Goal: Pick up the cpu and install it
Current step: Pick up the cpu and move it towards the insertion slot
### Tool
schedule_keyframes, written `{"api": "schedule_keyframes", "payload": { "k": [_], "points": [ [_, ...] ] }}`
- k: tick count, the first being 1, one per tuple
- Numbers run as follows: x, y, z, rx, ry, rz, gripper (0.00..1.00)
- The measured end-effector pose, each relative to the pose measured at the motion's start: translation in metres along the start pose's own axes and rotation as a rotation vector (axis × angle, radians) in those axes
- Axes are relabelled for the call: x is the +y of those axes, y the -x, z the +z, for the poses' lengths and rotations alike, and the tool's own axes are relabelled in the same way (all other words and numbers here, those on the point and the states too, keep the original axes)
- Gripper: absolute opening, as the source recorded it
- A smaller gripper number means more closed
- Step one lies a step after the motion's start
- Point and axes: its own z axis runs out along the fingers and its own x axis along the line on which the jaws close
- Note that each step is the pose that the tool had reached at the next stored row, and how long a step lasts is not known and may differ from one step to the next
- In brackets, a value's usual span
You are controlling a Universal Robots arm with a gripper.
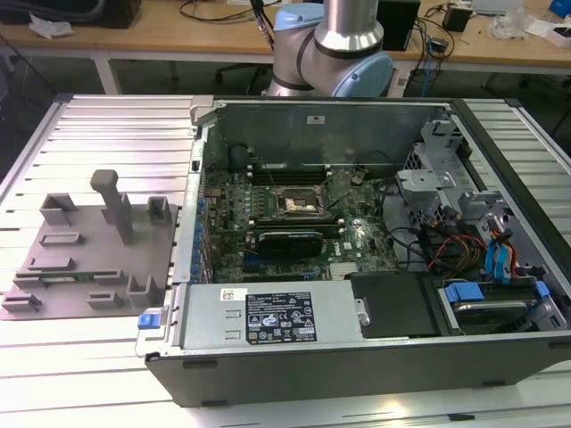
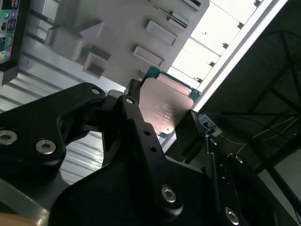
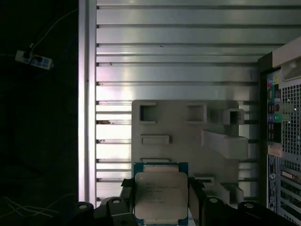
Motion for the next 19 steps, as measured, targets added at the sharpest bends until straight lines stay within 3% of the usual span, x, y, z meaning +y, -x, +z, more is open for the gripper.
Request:
{"api": "schedule_keyframes", "payload": {
  "k": [3, 9, 14, 19],
  "points": [
    [0.0007, 0.0000, -0.0114, 0.0000, -0.0001, 0.000, 0.55],
    [0.0008, 0.0016, -0.0121, 0.0002, -0.0004, 0.000, 0.55],
    [0.0008, 0.0126, -0.0119, 0.0000, -0.0002, 0.000, 0.55],
    [0.0007, 0.0292, -0.0120, 0.0000, -0.0003, 0.000, 0.55]
  ]
}}
